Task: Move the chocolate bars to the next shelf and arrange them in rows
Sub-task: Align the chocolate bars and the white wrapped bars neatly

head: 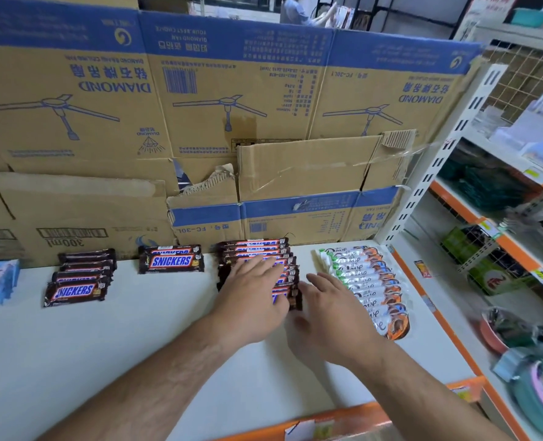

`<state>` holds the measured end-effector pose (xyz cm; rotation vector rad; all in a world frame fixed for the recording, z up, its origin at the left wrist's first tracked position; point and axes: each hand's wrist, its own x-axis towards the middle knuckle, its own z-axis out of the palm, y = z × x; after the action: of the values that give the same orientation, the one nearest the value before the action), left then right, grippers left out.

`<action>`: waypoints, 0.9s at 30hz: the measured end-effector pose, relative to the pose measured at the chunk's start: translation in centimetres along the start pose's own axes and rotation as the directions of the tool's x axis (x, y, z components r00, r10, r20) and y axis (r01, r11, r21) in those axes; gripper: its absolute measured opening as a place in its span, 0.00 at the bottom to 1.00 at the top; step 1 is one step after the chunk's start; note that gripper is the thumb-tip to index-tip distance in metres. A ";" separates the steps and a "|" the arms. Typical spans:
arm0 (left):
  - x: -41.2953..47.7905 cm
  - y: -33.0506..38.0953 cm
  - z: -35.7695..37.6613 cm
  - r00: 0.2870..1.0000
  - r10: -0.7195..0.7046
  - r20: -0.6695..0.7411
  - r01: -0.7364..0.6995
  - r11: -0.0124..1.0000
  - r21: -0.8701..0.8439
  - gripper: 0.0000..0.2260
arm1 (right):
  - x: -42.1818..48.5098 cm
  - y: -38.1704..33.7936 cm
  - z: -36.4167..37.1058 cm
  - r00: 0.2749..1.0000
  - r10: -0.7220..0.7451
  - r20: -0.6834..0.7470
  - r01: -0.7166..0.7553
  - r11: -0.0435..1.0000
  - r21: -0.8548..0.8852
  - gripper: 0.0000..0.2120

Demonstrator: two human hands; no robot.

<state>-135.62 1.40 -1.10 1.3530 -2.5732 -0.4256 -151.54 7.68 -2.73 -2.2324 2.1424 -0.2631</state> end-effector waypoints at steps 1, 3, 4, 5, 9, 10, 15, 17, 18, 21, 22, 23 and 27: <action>0.1 0.5 0.1 1.000 0.003 0.004 -0.003 1.000 -0.006 0.26 | -0.1 0.5 -0.4 1.000 0.006 -0.008 -0.006 1.000 0.016 0.23; 0.4 1.3 0.4 1.000 -0.010 0.018 0.011 1.000 -0.027 0.26 | 0.0 1.6 -1.2 1.000 0.007 0.007 -0.008 0.999 0.042 0.24; 0.7 1.7 0.6 1.000 -0.028 0.011 0.028 0.999 -0.032 0.27 | 0.0 2.2 -1.7 0.999 0.003 0.034 -0.005 0.999 0.049 0.24; 1.0 2.0 0.6 0.998 -0.068 0.000 0.068 0.997 -0.045 0.28 | 0.2 2.8 -2.0 0.998 0.005 0.067 -0.010 0.997 0.075 0.24; 1.9 1.6 0.2 0.906 -0.412 -0.091 0.381 0.891 -0.246 0.34 | 1.2 3.7 -3.0 0.965 0.087 0.249 -0.186 0.893 0.411 0.34; 1.8 1.3 0.0 0.864 -0.494 -0.099 0.453 0.848 -0.276 0.35 | 1.5 3.5 -3.2 0.950 0.095 0.298 -0.242 0.829 0.504 0.37; 1.2 0.1 0.3 0.734 -0.678 -0.025 0.599 0.664 -0.447 0.14 | 3.5 2.6 -2.4 0.935 0.014 0.354 -0.251 0.730 0.635 0.26; 1.0 0.1 0.3 0.725 -0.688 -0.037 0.579 0.637 -0.510 0.14 | 4.2 2.1 -1.5 0.941 0.001 0.337 -0.231 0.731 0.642 0.25; 0.9 0.0 0.3 0.716 -0.696 -0.045 0.569 0.620 -0.540 0.19 | 4.4 1.8 -1.3 0.940 0.005 0.340 -0.231 0.742 0.630 0.24; 0.7 -0.3 -0.1 0.698 -0.716 -0.016 0.577 0.575 -0.580 0.24 | 4.8 1.1 -0.8 0.946 0.017 0.323 -0.217 0.773 0.596 0.23; 0.6 -0.6 0.0 0.697 -0.717 -0.007 0.577 0.566 -0.589 0.25 | 4.9 1.0 -0.7 0.953 0.019 0.301 -0.202 0.780 0.592 0.24; 0.5 -0.9 -0.1 0.697 -0.717 0.005 0.582 0.561 -0.588 0.26 | 5.0 0.9 -0.6 0.958 0.023 0.286 -0.193 0.788 0.585 0.24; 0.5 -1.7 0.0 0.717 -0.696 0.018 0.588 0.591 -0.552 0.26 | 4.9 0.6 0.2 0.969 0.032 0.244 -0.162 0.828 0.537 0.26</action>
<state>-134.56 0.08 -1.65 1.9307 -1.5177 -0.9648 -151.96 2.72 -2.53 -1.7234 1.7595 -0.5226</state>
